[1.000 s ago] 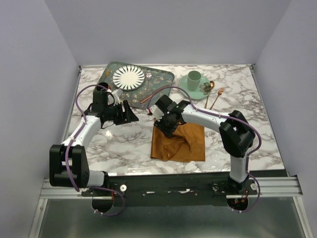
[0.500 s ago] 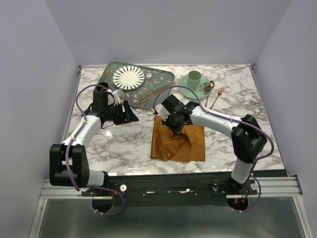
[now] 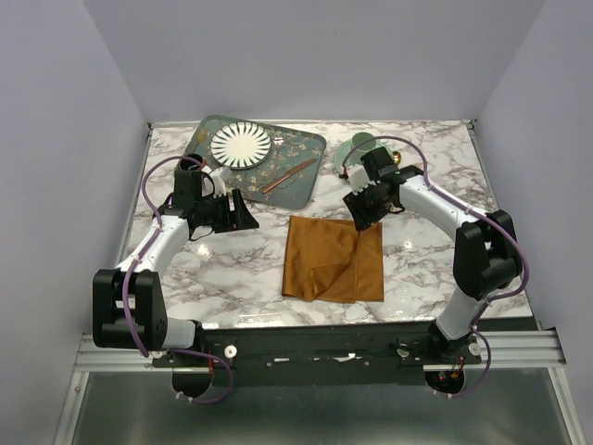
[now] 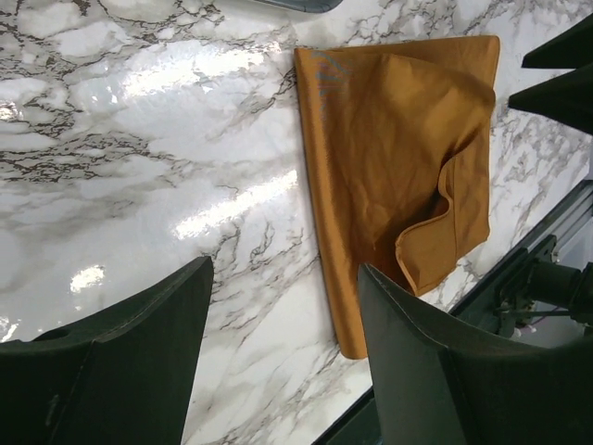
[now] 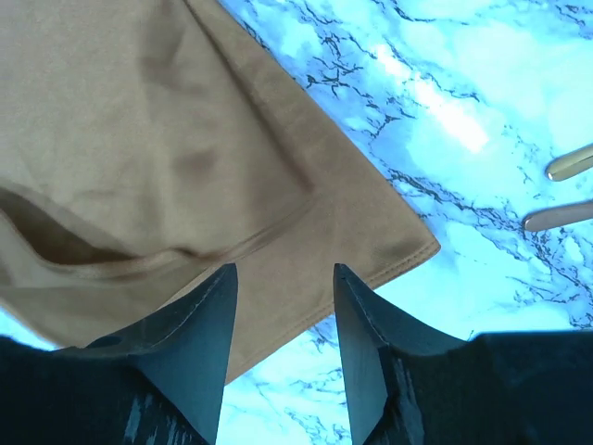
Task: Fold the napkin into a case and place the utensils inside
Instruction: Smooth out the square-folded napkin at the center of the board, then rotate the square-folded napkin at the center of the board.
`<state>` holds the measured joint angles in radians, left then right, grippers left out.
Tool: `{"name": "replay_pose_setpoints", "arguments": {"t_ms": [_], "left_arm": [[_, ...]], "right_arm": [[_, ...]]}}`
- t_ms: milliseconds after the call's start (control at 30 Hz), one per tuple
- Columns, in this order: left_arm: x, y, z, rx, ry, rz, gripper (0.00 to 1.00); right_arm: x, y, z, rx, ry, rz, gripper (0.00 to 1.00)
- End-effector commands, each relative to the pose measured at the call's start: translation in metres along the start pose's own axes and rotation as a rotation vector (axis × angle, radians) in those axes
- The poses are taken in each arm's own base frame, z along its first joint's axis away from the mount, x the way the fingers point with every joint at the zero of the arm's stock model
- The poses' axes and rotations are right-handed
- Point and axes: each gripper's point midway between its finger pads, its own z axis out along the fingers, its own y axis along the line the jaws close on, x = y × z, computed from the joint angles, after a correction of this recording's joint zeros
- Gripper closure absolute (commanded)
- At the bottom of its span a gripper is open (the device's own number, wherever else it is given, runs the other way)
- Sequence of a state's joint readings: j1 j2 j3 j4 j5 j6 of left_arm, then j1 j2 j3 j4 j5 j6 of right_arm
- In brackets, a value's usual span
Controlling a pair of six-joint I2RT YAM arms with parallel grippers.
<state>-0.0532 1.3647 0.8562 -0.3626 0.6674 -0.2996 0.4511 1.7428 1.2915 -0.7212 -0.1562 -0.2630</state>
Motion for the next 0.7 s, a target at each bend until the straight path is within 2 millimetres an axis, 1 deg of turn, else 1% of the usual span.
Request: {"name": "replay_pose_setpoints", "arguments": {"t_ms": [0, 67, 100, 133, 167, 200, 233, 267, 300, 333, 367, 400, 433, 500, 567, 667], "left_arm": [[-0.005, 0.0, -0.001, -0.046, 0.017, 0.118, 0.27], [0.001, -0.002, 0.006, -0.071, 0.05, 0.183, 0.28], [0.007, -0.003, 0.009, -0.08, 0.075, 0.197, 0.28], [0.011, -0.002, 0.012, -0.09, 0.099, 0.234, 0.28], [0.017, -0.009, 0.019, -0.095, 0.13, 0.288, 0.29], [0.025, -0.011, 0.021, -0.095, 0.168, 0.312, 0.29], [0.032, -0.013, 0.026, -0.09, 0.203, 0.344, 0.3], [0.036, -0.02, 0.03, -0.078, 0.226, 0.396, 0.3], [0.043, -0.022, 0.033, -0.08, 0.255, 0.406, 0.3], [0.048, -0.02, 0.037, -0.089, 0.279, 0.409, 0.3], [0.049, -0.021, 0.039, -0.094, 0.288, 0.417, 0.31], [0.053, -0.022, 0.042, -0.091, 0.306, 0.42, 0.31], [0.058, -0.02, 0.046, -0.091, 0.329, 0.409, 0.32], [0.058, -0.022, 0.047, -0.081, 0.341, 0.402, 0.32], [0.058, -0.023, 0.049, -0.063, 0.356, 0.423, 0.32], [0.063, -0.023, 0.05, -0.052, 0.384, 0.446, 0.32]], "right_arm": [[-0.012, 0.01, -0.016, -0.16, -0.032, 0.046, 0.45], [-0.015, 0.011, -0.015, -0.195, -0.033, 0.058, 0.44], [-0.024, 0.01, -0.018, -0.202, -0.046, 0.058, 0.44], [-0.027, 0.011, -0.018, -0.213, -0.047, 0.06, 0.41], [-0.029, 0.011, -0.013, -0.229, -0.042, 0.063, 0.36], [-0.035, 0.01, -0.013, -0.232, -0.052, 0.056, 0.33], [-0.038, 0.009, -0.01, -0.233, -0.05, 0.054, 0.33], [-0.038, 0.007, -0.005, -0.231, -0.038, 0.053, 0.32], [-0.032, 0.005, 0.006, -0.238, -0.003, 0.06, 0.32], [-0.035, 0.003, 0.011, -0.234, 0.001, 0.051, 0.32], [-0.033, 0.001, 0.015, -0.236, 0.014, 0.052, 0.32], [-0.029, -0.001, 0.024, -0.236, 0.033, 0.05, 0.32], [-0.028, -0.003, 0.028, -0.233, 0.041, 0.041, 0.32], [-0.023, -0.008, 0.036, -0.217, 0.062, 0.036, 0.32], [-0.011, -0.01, 0.045, -0.215, 0.095, 0.035, 0.32], [0.003, -0.015, 0.051, -0.212, 0.128, 0.049, 0.33]]}}
